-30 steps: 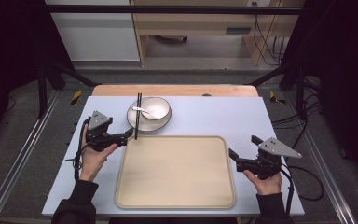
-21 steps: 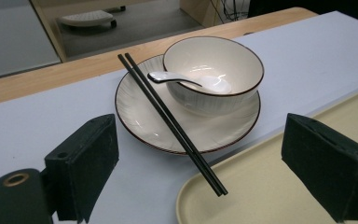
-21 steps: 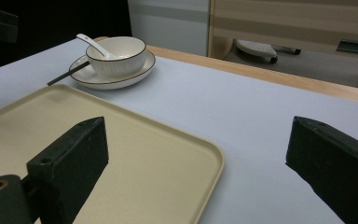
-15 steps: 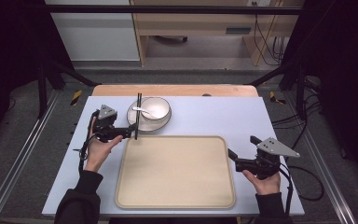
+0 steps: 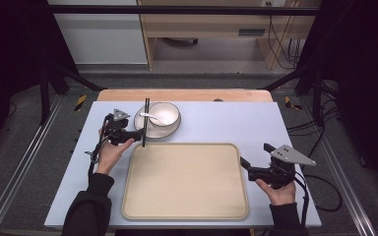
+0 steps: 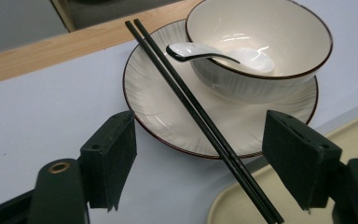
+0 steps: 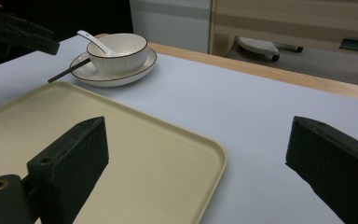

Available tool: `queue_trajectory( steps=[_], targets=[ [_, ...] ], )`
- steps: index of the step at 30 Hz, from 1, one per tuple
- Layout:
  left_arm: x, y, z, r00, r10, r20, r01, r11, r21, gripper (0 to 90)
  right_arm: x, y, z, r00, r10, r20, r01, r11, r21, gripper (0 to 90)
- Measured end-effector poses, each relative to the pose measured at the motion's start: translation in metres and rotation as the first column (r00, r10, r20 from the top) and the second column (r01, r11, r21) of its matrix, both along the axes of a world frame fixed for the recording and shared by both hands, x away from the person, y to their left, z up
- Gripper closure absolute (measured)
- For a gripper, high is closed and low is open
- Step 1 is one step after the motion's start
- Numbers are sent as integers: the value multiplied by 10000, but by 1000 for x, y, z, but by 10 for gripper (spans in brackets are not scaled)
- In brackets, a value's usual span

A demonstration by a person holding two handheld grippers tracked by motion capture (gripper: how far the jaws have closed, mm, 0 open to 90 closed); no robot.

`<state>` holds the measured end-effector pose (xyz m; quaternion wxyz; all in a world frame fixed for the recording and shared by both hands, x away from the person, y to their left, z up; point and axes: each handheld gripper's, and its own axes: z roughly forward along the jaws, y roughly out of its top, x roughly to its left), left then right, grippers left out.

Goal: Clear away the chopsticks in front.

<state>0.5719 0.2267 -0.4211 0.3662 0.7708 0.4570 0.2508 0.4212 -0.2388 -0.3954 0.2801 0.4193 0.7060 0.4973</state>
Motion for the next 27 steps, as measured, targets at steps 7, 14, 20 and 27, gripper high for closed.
queue_trajectory(
  steps=[7,14,20,27],
  targets=[
    [14,-7,-6,9997,147,-191,-143,9997,175,407,0,-1,0,10000,14,1,-14,10000,17,58],
    [22,-9,-17,9977,302,-599,-291,9994,203,525,1,0,-1,10000,13,-21,-13,10000,17,58],
    [24,-12,-20,9973,209,-701,-199,9997,150,601,1,0,-1,10000,17,-35,-17,10000,28,58],
    [26,-13,-26,9957,220,-897,-214,9997,85,656,1,0,-1,10000,38,-38,-38,10000,29,58]
  ],
)
